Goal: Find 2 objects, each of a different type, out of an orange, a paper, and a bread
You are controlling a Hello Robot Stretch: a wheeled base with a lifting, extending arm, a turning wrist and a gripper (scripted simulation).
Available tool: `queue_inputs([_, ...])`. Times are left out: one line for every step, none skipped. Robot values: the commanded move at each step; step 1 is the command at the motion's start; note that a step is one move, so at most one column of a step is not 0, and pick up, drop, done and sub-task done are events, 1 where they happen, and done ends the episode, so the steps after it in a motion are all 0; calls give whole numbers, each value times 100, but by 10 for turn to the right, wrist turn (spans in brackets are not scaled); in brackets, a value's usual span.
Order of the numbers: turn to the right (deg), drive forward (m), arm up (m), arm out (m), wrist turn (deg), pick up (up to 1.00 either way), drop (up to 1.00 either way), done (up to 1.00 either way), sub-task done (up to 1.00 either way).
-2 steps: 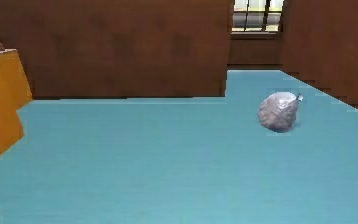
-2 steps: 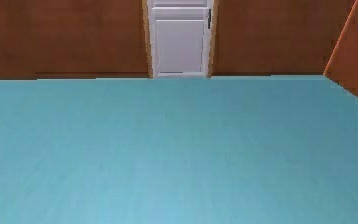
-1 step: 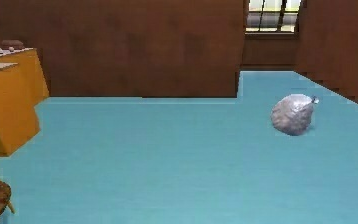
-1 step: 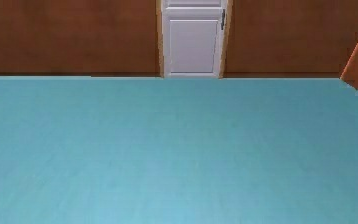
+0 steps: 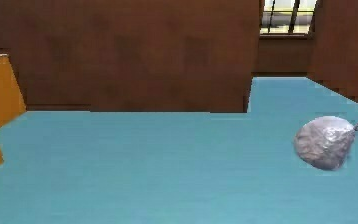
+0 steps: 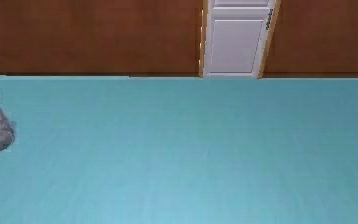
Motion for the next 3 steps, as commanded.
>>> queue_inputs([-270,0,0,0,0,0,0,0,0])
queue_inputs([0,100,0,0,0,0,0,0,0])
queue_inputs([-30,0,0,0,0,0,0,0,0])
